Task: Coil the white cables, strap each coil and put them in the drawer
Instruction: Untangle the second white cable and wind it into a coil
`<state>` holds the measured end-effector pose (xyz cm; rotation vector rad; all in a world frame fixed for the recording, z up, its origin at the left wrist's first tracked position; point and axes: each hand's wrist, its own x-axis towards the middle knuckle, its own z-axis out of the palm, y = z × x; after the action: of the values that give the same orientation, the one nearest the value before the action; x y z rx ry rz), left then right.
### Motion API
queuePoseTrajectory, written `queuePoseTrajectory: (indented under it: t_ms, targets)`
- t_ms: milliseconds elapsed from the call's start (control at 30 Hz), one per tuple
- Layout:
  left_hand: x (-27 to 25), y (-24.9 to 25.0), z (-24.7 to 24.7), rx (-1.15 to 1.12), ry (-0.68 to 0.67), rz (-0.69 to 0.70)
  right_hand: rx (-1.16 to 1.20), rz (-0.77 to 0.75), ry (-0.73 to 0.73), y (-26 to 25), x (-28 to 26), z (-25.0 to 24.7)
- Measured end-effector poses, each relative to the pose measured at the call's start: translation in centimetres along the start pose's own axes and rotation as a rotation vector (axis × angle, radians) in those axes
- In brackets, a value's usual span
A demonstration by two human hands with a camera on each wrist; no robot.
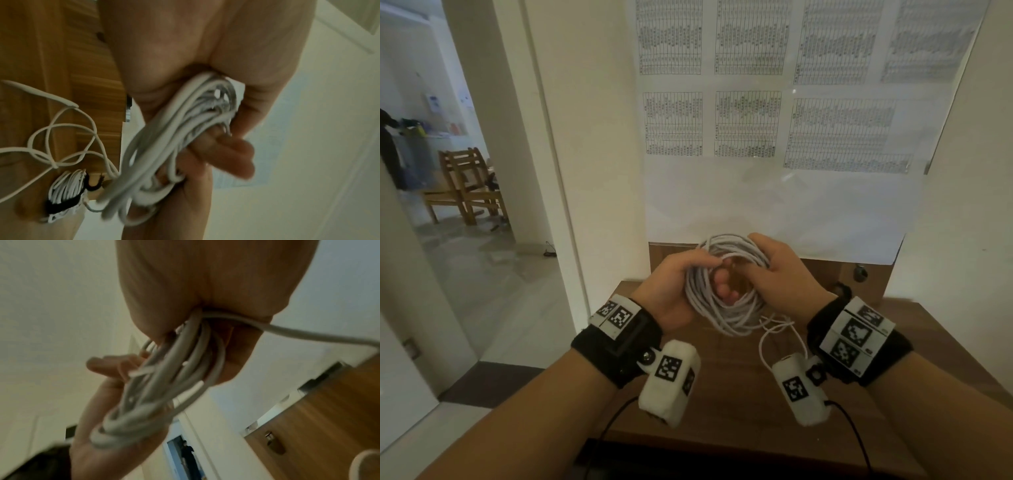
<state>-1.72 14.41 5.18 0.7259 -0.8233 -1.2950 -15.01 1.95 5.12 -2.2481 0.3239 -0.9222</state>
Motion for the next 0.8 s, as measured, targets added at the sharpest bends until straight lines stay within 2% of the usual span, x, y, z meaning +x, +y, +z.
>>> queuePoseTrajectory:
  t_ms: [133, 267, 400, 500, 667, 800]
  targets:
    - [-0.2, 0.4, -0.2, 0.176, -0.054, -0.105, -0.114, -0.011, -0.091, 0.2, -0.3, 0.4]
    - [0.0, 0.4, 0.1, 0.203, -0.007, -0.163, -0.13, -0.014, -0.055, 0.1, -0.1, 0.4]
    - [-0.2, 0.5, -0.3, 0.14, -0.169, -0.221, 0.0, 0.051, 0.044, 0.3, 0.1, -0.1]
    - [-0.4, 0.6, -0.3, 0.118, -0.226, -0.251, -0.017, 0.032, 0.014, 0.2, 0.0, 0.0]
    - [-0.5, -0.1, 0.3, 0.109, -0.105, -0.222, -0.035, 0.04, -0.029, 0.2, 0.2, -0.3]
    - [-0.5, -0.1, 0.6, 0.101, -0.048, -0.1, -0.025, 0.075, -0.076, -0.2, 0.3, -0.4]
